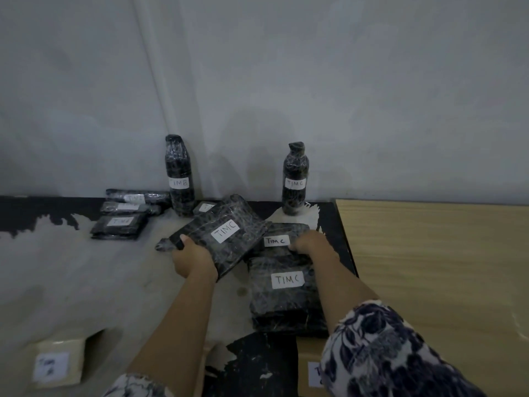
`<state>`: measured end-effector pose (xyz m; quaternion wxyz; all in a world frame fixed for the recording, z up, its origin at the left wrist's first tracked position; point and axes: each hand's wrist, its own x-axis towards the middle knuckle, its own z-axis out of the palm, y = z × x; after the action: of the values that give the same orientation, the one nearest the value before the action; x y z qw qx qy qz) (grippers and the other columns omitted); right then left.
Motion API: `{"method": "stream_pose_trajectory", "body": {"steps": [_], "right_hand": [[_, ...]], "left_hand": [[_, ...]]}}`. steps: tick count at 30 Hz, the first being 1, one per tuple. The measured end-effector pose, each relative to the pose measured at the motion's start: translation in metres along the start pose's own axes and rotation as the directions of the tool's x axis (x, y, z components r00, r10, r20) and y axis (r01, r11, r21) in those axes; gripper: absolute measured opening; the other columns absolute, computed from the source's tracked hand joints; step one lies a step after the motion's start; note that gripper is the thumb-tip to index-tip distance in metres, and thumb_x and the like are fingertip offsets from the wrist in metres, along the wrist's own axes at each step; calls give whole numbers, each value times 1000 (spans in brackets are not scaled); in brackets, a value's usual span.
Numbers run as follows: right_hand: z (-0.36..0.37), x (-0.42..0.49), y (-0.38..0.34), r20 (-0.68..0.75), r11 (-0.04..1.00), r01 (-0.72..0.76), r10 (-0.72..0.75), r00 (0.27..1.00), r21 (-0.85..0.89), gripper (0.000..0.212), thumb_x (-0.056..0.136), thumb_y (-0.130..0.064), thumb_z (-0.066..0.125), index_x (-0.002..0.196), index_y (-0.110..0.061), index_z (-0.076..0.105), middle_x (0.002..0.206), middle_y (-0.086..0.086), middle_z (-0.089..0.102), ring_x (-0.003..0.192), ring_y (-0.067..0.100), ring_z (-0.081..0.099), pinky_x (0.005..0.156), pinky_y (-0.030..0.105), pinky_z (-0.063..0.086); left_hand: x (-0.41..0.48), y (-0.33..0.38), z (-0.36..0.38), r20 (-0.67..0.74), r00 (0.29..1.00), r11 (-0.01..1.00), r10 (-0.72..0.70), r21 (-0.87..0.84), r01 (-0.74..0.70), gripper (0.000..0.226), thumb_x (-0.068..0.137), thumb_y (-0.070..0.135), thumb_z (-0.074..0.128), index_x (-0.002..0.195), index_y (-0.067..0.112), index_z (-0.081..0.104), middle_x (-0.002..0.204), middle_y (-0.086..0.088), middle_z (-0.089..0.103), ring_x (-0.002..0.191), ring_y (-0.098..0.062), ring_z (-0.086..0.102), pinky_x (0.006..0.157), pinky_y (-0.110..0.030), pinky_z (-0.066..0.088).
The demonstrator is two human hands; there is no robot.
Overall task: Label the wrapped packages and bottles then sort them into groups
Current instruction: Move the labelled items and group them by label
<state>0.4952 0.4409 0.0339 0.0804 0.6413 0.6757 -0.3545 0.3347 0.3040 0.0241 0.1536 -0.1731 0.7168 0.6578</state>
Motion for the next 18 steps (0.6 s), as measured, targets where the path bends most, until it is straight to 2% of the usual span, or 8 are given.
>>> {"method": "stream_pose_trajectory", "body": {"steps": [3,5,8,12,13,14,16,18], "right_hand": [[-1,-7,-2,-79,992,-39,48,996,118,72,79,-44,68,136,-10,41,143,13,39,131,39,36,107,57,28],[-2,-7,-2,-153,959,26,18,988,281,69,77,-43,70,131,-7,47,136,14,47,125,38,43,106,55,32],[-4,-10,-8,-339,773,235,-28,940,589,62,79,-26,73,126,3,44,127,20,54,114,35,54,95,44,47],[-21,-18,-5,-460,540,365,46,887,758,59,86,-16,66,131,2,34,129,21,50,113,33,54,87,30,46],[-25,-19,-1,-447,476,366,66,892,800,55,85,-15,66,129,2,37,127,20,51,109,32,55,90,30,46],[-28,-18,5,-423,426,355,75,903,832,47,83,-13,67,122,2,44,122,19,55,103,31,58,91,37,50],[-33,-20,18,-327,406,286,33,945,868,25,81,-10,68,100,0,56,106,17,63,91,29,62,78,47,56],[-32,-25,32,-184,424,192,-60,981,885,18,81,-10,68,95,0,61,99,15,66,90,31,63,65,43,58]], "left_hand": [[5,3,-2,-26,1000,1000,5,-16,-5,50,98,41,41,127,2,51,126,-18,56,112,-36,55,95,-46,47],[9,3,-2,-40,999,999,3,-36,-4,49,98,41,41,126,3,51,126,-18,56,111,-35,56,94,-45,48],[14,3,-2,-62,998,998,-2,-70,-2,49,97,42,40,127,4,51,126,-17,56,111,-34,56,94,-45,48],[15,7,-3,-99,995,994,-16,-110,5,51,98,43,38,129,5,50,128,-16,55,113,-33,56,95,-44,47],[15,8,-4,-108,994,993,-18,-118,5,51,98,43,37,130,4,49,129,-16,54,114,-33,55,95,-43,47],[14,9,-5,-115,993,992,-16,-122,2,51,99,42,36,130,4,48,130,-17,53,115,-32,54,95,-41,46],[11,12,-7,-127,992,993,12,-111,-26,49,100,39,35,131,3,46,131,-18,52,116,-32,53,93,-39,44],[9,14,-7,-119,992,996,33,-84,-43,48,100,38,35,132,3,44,132,-18,51,117,-33,53,93,-40,44]]}}
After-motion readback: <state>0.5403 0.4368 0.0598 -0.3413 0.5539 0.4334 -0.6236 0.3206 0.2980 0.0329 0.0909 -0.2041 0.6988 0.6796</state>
